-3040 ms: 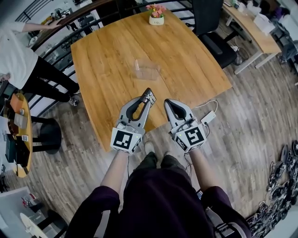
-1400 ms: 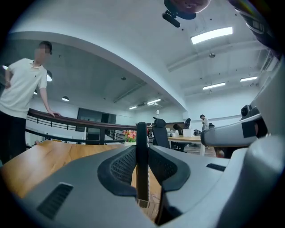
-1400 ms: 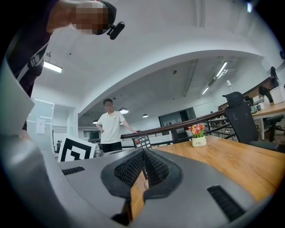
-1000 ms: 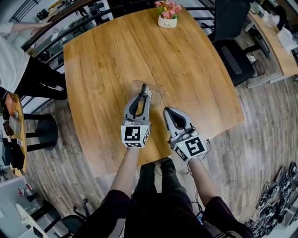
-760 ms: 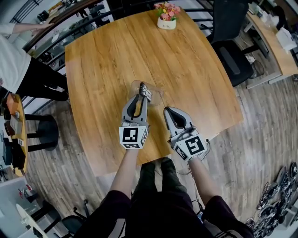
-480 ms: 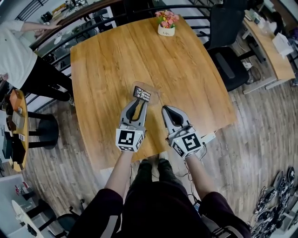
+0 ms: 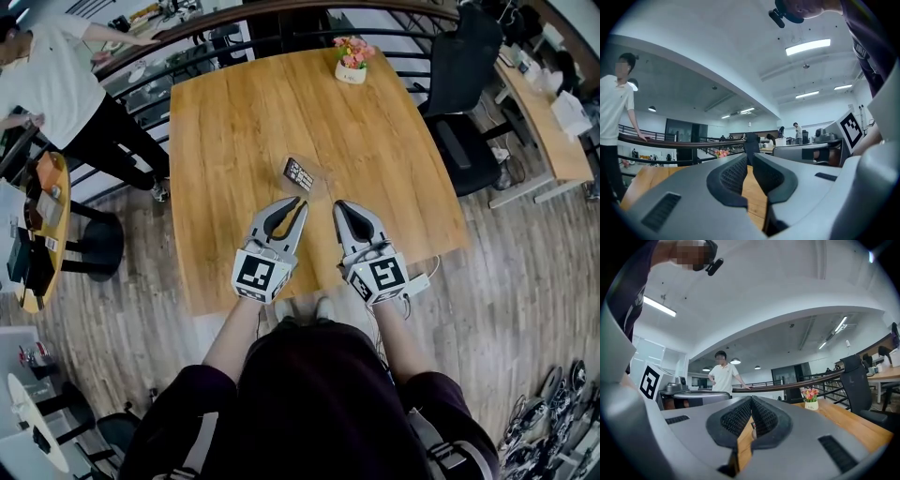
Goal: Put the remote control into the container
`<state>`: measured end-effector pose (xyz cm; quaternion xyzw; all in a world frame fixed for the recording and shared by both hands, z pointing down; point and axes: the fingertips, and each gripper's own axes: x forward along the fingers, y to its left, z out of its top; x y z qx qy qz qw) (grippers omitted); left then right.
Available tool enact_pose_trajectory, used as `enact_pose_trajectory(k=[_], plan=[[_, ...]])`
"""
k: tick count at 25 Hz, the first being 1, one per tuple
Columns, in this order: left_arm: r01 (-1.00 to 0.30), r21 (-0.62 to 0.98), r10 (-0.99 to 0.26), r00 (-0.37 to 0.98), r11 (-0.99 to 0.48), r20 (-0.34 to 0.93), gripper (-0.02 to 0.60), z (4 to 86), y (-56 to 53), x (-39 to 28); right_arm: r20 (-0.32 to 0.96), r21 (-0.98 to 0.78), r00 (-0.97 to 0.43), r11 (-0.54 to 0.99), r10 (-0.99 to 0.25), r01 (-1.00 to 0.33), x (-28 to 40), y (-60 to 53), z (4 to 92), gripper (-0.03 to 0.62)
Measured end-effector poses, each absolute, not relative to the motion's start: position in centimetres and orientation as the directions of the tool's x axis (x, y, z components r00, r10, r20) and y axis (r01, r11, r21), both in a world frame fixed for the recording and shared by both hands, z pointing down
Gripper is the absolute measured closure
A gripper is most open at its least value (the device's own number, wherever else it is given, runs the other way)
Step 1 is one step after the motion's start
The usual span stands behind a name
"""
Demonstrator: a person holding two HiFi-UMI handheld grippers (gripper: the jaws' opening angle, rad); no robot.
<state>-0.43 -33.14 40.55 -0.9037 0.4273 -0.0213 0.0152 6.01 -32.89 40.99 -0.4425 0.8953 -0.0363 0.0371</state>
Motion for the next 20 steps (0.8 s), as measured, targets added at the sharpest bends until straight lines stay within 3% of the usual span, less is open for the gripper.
enact_pose_trajectory(k=[3,20], plan=[[-0.763,-0.046,-0.765,0.644,-0.644,0.021,0.569,40.5,-32.0,-0.5,-0.026,-0.084,-0.596,0.596,-0.803,-0.799,5.7,-32.4,41.2,0.576],[-0.767,-0.038,-0.768,0.640,-0.640,0.015,0.569,40.6,-31.4,-0.6,-0.012,-0.081,-0.595,0.594,-0.804,-0.801,5.6,-31.6,41.6,0.576]])
